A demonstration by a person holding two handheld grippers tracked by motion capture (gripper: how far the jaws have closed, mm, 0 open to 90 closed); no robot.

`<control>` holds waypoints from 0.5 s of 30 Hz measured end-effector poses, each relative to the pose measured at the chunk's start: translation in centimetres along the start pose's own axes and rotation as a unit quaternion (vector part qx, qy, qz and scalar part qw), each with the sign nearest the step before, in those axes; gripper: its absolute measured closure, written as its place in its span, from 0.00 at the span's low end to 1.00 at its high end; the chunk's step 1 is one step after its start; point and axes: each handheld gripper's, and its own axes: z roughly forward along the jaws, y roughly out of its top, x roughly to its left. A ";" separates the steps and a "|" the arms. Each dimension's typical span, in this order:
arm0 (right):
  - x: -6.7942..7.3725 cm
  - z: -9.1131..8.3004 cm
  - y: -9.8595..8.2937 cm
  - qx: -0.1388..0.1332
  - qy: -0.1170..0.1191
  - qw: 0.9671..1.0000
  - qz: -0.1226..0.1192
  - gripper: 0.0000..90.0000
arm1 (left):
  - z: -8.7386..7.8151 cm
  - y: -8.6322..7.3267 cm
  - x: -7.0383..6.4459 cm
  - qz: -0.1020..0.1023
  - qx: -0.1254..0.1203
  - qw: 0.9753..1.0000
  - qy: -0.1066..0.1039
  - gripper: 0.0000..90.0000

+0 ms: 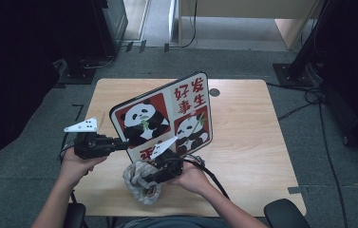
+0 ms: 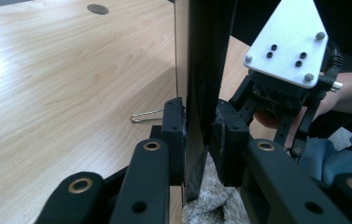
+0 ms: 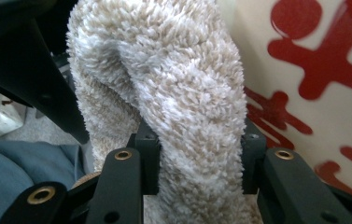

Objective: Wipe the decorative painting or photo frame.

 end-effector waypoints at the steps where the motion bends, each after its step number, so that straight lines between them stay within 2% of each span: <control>1: -0.1 -0.1 -0.1 0.000 -0.001 1.000 -0.001 0.70 | 0.0 0.0 0.0 0.001 0.000 1.000 0.000 0.87; 7: -0.9 -0.7 -0.8 0.004 -0.012 1.000 0.003 0.70 | 0.0 0.0 0.0 0.000 0.001 1.000 0.001 0.87; 15: -1.5 -2.2 -1.9 -0.006 -0.026 1.000 0.011 0.70 | 0.0 0.0 0.0 -0.005 0.001 1.000 0.001 0.87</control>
